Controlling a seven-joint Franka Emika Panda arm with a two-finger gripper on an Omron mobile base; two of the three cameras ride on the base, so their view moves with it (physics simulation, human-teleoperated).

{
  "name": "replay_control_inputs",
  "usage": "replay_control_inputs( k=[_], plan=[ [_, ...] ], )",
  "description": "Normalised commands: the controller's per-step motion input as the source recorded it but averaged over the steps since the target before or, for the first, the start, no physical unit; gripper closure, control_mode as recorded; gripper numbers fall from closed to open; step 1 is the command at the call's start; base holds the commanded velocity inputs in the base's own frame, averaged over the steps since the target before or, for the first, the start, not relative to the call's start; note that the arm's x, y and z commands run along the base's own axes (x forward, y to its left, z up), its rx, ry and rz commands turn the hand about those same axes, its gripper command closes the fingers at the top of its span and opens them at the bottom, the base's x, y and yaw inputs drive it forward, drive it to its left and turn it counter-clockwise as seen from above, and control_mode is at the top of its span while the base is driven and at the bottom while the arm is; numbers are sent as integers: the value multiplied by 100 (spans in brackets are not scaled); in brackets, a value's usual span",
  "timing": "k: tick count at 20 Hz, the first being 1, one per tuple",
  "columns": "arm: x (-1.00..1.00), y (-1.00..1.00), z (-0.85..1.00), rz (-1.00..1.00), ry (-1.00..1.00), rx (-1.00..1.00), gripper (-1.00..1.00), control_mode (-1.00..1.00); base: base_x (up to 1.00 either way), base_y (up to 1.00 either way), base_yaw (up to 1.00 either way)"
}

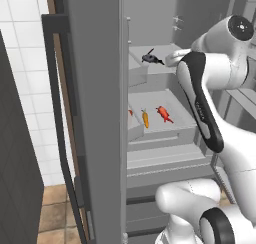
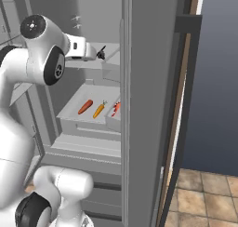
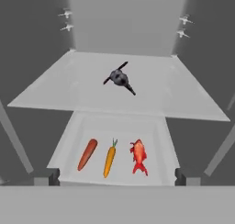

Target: Place one carrot and one fish in each tupperware on the nearby counter, to pack two identical lunches.

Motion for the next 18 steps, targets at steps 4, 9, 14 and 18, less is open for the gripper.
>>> replay_control_inputs(
  k=[4,9,14,18],
  plan=[
    [53,0,-9,0,0,0,-100,-100,0,0,0],
    [54,0,-6,0,6,0,-100,-100,0,0,0],
    [54,-3,-4,0,17,0,-100,-100,0,0,0],
    [53,-3,-3,0,13,0,-100,-100,0,0,0]
  ],
)
